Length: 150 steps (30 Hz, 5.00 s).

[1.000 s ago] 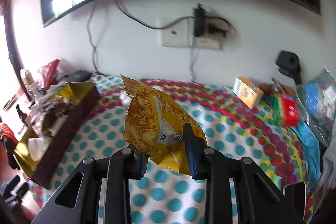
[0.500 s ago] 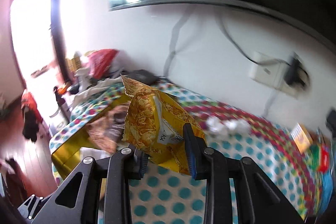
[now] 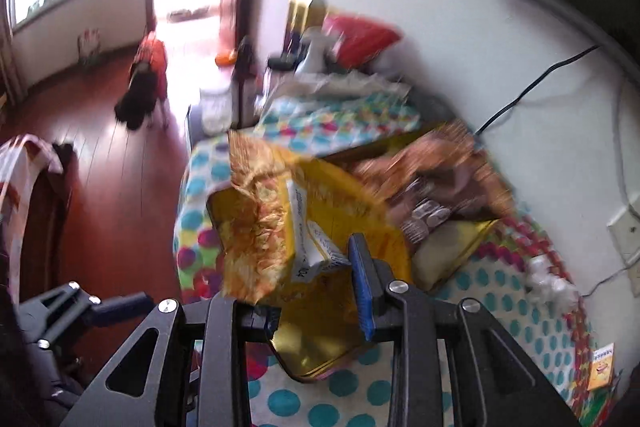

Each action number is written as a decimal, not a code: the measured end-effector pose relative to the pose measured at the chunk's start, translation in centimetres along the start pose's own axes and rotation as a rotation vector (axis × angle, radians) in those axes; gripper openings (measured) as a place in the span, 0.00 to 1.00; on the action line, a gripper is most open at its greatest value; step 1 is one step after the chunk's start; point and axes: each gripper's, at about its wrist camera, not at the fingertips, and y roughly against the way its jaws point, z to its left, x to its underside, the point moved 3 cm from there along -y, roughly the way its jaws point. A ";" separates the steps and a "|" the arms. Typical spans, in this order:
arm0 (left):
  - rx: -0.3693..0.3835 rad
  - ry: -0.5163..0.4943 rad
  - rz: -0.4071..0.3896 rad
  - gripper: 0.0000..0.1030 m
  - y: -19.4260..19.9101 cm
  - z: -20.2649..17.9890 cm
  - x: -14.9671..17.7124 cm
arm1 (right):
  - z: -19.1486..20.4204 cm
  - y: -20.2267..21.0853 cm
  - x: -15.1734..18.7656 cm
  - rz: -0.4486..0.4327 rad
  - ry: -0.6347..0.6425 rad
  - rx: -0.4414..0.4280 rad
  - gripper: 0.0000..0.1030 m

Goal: Organize objects
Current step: 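Lift the yellow snack bag and carry it over the gold tin with the right gripper, then open the right gripper to drop the yellow bag into the tin, then lower the left gripper onto the white plastic-wrapped bundles and close it, then lift the white bundle with the left gripper, then grasp a white wrapped bundle on the cloth with the right gripper while the left holds its bundle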

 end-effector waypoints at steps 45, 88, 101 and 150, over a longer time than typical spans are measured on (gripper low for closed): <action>0.120 -0.397 -0.049 0.72 -0.7 -12.1 2.2 | -33.2 5.6 29.3 -0.022 -1.132 0.567 1.00; 0.039 -0.555 0.165 0.42 -29.5 -30.5 -9.1 | -32.3 7.2 28.9 -0.108 -1.151 0.682 1.00; 0.125 -0.606 0.054 0.37 -21.9 -29.3 -6.1 | -32.2 6.9 28.6 -0.096 -1.143 0.679 1.00; 0.044 -0.502 0.003 0.37 -15.6 -23.3 -3.6 | -36.1 -6.7 17.5 0.023 -0.915 0.298 0.49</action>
